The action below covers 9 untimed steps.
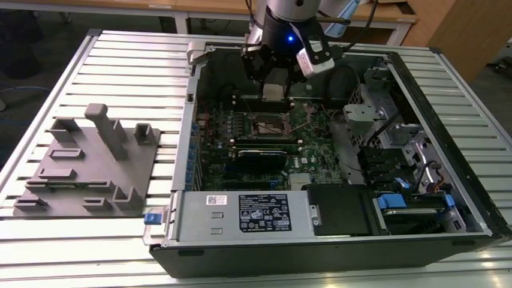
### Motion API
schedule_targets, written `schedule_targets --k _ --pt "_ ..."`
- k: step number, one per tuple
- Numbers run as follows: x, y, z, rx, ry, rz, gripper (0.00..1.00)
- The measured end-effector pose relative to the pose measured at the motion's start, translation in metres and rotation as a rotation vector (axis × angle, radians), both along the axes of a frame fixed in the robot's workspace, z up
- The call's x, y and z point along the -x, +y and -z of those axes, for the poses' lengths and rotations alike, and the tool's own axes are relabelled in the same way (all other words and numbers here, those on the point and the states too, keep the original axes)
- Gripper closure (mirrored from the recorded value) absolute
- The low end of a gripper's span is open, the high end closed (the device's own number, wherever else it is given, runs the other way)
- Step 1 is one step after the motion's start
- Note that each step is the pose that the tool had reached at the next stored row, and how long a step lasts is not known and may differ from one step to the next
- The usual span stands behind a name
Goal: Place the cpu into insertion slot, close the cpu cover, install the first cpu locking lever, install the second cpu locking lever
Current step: 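Place the cpu into insertion slot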
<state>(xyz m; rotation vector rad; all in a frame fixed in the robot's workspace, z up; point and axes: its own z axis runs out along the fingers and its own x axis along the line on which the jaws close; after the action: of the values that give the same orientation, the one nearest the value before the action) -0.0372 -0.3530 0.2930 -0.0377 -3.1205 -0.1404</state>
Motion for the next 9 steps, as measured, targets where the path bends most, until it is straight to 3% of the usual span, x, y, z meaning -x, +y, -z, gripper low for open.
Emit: schedule_targets --k 9 --pt "0.0002 0.0 0.0027 0.0 0.0 0.0 0.46"
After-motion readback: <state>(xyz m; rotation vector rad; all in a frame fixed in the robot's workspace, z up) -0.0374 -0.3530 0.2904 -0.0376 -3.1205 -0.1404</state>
